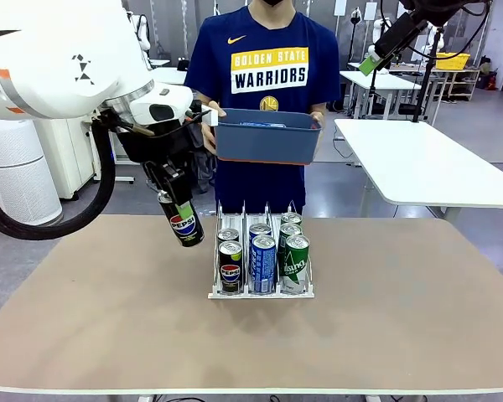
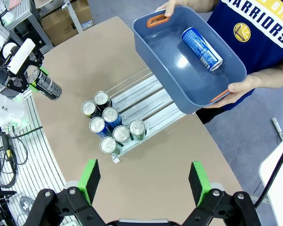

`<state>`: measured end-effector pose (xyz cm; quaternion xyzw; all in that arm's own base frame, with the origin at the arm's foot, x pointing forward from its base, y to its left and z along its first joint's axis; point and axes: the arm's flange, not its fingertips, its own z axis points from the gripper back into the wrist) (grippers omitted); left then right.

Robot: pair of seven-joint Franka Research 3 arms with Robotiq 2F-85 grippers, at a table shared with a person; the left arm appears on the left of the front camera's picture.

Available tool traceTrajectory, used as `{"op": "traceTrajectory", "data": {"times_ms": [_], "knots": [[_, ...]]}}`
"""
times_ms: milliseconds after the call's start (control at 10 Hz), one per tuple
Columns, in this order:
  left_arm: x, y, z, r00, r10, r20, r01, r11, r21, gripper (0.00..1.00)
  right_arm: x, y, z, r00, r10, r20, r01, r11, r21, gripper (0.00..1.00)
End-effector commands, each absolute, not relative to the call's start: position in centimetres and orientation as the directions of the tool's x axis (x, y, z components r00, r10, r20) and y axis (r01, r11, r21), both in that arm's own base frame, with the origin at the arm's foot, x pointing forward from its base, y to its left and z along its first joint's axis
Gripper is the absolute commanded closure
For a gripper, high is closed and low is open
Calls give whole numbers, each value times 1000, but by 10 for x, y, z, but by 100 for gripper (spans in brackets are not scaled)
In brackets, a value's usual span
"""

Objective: Fill the beverage cans into the dispenser.
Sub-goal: Place the picked Pepsi coke in the line of the Automatic Can Dispenser with the same cans.

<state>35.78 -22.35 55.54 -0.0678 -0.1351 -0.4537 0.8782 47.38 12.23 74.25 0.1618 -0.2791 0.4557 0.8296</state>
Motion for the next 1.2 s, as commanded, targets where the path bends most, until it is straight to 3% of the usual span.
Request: {"op": "traceTrajectory", "data": {"times_ms": [0,500,900,1100], "knots": [[357,-235,552,570,-763,303,805,593,-22,42,473,121,742,416,664,621,-852,523,12,0],[325,-296,512,620,-727,293,749,661,54,42,473,121,742,416,664,621,-852,523,12,0],[342,-322,467,642,-724,254,714,684,145,42,473,121,742,416,664,621,-852,523,12,0],[345,-324,469,606,-740,294,754,652,87,42,473,121,742,416,664,621,-852,523,12,0]]}}
